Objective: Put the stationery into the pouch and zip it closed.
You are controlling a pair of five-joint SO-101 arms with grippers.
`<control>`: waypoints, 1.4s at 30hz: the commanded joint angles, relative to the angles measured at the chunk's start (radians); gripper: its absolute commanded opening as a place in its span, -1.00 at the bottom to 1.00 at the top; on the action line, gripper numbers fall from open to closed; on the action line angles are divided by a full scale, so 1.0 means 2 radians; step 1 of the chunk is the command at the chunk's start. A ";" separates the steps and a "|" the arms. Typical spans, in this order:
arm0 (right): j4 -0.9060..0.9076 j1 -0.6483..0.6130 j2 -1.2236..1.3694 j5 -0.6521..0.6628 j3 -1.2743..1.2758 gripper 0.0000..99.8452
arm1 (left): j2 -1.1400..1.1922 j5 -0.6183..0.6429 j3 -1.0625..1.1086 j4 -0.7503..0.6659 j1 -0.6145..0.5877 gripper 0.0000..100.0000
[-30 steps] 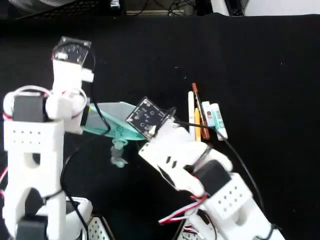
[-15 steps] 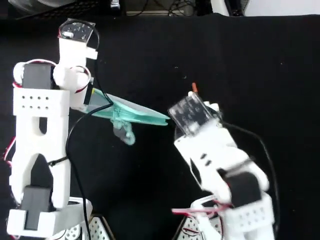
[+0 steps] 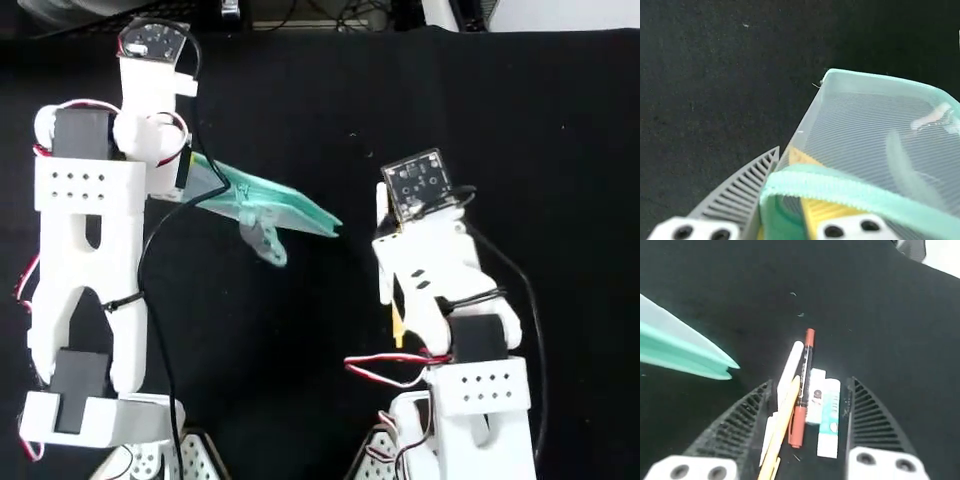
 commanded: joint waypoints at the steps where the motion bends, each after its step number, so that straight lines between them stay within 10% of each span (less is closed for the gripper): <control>1: -0.007 0.009 0.001 0.001 -0.003 -0.57 | -0.043 0.014 -0.018 0.002 -0.021 -0.94; 10: 0.007 0.006 0.001 0.001 -0.004 -0.56 | -0.193 0.013 0.041 0.002 -0.020 -0.94; 25: -0.037 0.051 0.036 -0.017 -0.003 -0.57 | -0.096 -0.014 0.107 0.000 -0.020 -0.94; 42: -0.032 0.001 0.650 -0.021 -0.400 -0.57 | -0.096 -0.013 0.126 0.002 -0.033 -0.94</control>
